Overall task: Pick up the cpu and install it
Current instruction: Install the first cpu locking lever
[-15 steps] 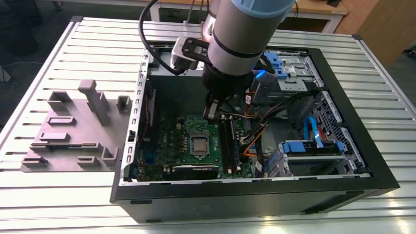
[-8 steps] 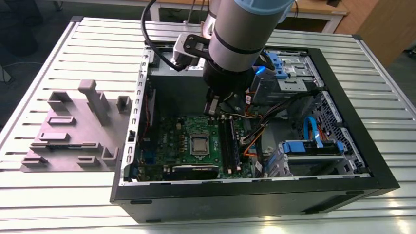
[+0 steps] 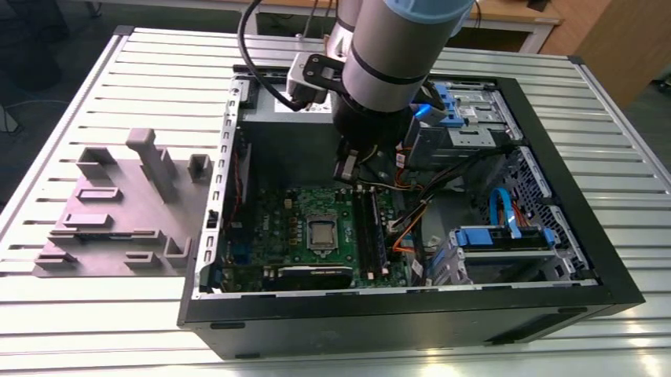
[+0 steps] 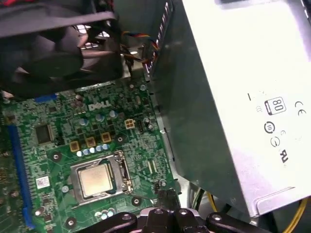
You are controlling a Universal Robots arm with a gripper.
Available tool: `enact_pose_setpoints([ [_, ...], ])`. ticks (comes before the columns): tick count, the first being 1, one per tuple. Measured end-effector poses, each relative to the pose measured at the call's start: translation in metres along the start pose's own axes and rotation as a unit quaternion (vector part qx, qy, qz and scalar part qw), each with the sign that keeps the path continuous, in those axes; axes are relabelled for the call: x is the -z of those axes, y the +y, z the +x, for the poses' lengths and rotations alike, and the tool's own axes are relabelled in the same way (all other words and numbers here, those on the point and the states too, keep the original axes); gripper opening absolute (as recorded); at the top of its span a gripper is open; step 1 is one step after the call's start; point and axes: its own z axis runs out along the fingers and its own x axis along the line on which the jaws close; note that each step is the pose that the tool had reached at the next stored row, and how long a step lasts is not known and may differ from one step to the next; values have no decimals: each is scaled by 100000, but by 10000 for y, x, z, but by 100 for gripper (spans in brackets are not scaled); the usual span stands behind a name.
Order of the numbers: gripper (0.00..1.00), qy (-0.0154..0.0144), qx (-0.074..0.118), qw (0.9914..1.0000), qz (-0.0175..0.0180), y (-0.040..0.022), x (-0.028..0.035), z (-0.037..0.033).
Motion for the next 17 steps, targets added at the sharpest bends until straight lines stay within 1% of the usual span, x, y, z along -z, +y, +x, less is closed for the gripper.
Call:
enact_pose_setpoints([
  [3, 10, 34, -1, 100000, -3, -14, -48, -16],
  [8, 10, 14, -5, 100000, -1, -32, -87, -42],
  [14, 10, 26, -2, 100000, -3, -42, -162, -52],
  [16, 10, 91, -9, 100000, 17, -43, -173, -53],
  [17, 10, 232, -23, 100000, 53, -43, -175, -52],
])
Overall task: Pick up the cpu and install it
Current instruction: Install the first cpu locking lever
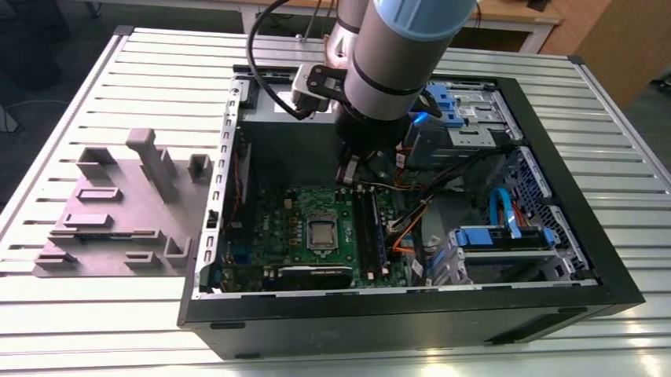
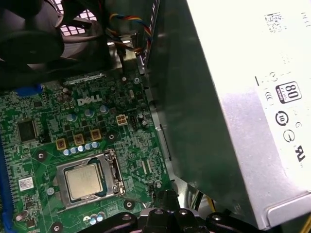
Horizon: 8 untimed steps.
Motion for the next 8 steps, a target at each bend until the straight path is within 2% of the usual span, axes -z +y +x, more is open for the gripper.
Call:
enact_pose_setpoints([
  [2, 10, 408, -48, 99999, 106, 0, -1, 0],
  [3, 10, 715, -80, 99997, 183, 0, -1, 0],
  [4, 10, 1074, -118, 99994, 255, 0, -1, 0],
  [8, 10, 2866, -335, 99957, 483, -6, -1, -2],
])
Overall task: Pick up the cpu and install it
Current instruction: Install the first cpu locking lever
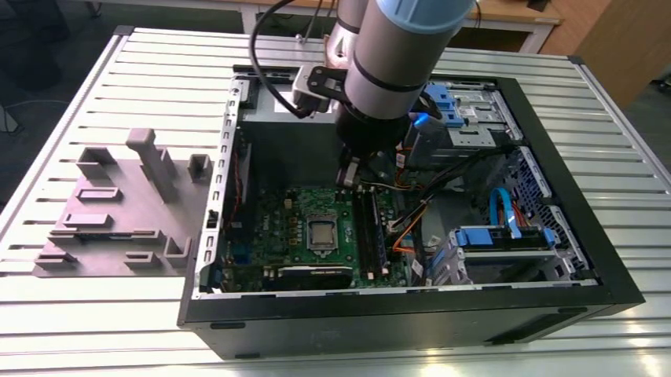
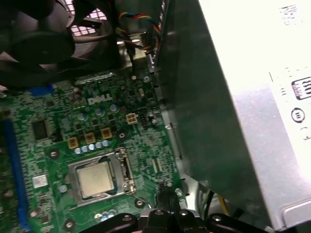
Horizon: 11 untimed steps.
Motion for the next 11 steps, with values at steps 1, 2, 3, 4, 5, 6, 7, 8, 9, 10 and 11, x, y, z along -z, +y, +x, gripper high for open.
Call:
enact_pose_setpoints([
  [1, 10, 453, -63, 99999, 31, -2, 1, -1],
  [2, 10, 887, -119, 99996, 64, -5, 1, -1],
  [3, 10, 1339, -172, 99991, 87, -8, 1, -1],
  [4, 10, 1762, -222, 99984, 104, -11, 1, -1],
  [5, 10, 2204, -280, 99975, 121, -14, 1, -1],
  [6, 10, 2602, -333, 99965, 134, -16, 1, 0],
  [7, 10, 2971, -379, 99955, 147, -18, 2, 1],
  [8, 10, 3327, -422, 99944, 162, -21, 3, 3],
  [9, 10, 3671, -466, 99931, 178, -23, 4, 6],
  [10, 10, 3993, -506, 99919, 193, -25, 4, 9],
  [11, 10, 4291, -546, 99906, 199, -27, 4, 13],
])
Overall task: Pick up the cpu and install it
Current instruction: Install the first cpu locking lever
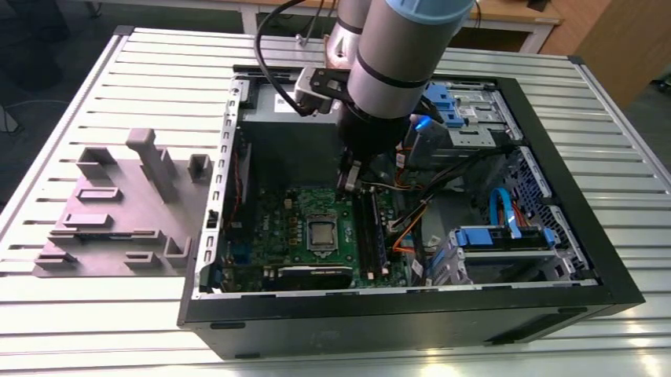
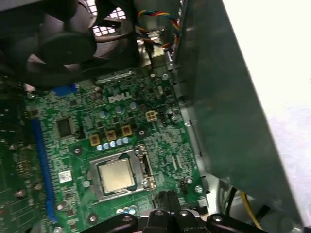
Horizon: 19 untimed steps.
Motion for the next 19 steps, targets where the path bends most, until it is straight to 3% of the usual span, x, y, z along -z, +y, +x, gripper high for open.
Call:
enact_pose_setpoints([
  [4, 10, 1056, -130, 99994, 31, -8, 1, 21],
  [8, 10, 1599, -205, 99987, 76, -17, 1, 50],
  [11, 10, 1719, -224, 99985, 107, -20, -3, 60],
  [19, 10, 1709, -218, 99985, 111, -22, -12, 60],
])
